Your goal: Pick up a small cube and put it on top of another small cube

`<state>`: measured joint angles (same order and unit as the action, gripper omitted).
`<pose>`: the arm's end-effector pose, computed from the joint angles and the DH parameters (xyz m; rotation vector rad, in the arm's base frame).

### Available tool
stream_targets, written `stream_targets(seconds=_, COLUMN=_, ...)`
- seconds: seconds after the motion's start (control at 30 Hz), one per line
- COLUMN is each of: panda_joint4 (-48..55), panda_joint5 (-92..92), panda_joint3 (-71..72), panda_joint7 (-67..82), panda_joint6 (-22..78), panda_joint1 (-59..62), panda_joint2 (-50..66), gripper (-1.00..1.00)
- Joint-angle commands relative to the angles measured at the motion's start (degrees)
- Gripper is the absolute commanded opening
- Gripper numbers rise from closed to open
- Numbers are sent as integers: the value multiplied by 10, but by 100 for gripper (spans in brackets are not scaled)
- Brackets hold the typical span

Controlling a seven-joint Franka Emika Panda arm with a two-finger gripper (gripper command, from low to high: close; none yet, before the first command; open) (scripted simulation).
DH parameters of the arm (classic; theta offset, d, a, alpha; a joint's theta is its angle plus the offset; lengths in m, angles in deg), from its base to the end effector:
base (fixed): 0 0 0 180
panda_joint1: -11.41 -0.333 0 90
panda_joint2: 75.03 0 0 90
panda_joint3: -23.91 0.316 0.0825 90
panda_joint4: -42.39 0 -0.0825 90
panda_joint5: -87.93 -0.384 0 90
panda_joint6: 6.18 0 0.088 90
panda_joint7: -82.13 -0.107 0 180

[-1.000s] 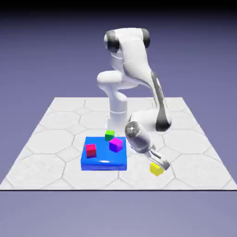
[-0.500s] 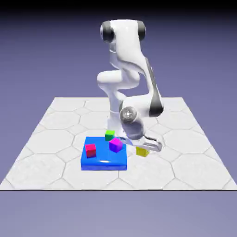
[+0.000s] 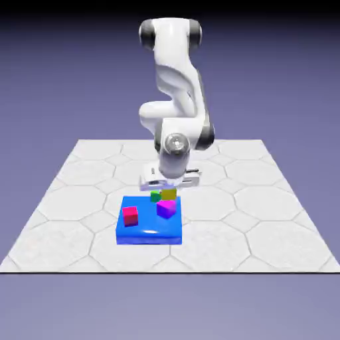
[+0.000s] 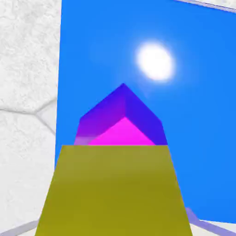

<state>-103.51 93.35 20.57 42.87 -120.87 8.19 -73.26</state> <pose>0.3831 -0.0067 0.2285 2.6514 -0.8534 -0.7410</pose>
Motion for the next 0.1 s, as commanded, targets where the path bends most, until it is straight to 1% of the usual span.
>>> stream_targets(seconds=0.0, panda_joint4=0, panda_joint5=2, panda_joint3=0, panda_joint7=-1, panda_joint6=0, panda_joint1=-4, panda_joint2=0, gripper=100)
stream_targets(seconds=0.03, panda_joint4=0, panda_joint5=2, panda_joint3=0, panda_joint7=-1, panda_joint6=0, panda_joint1=-4, panda_joint2=0, gripper=100)
stream_targets(seconds=0.07, panda_joint4=16, panda_joint5=0, panda_joint3=1, panda_joint7=0, panda_joint6=25, panda_joint1=-4, panda_joint2=-9, gripper=100)
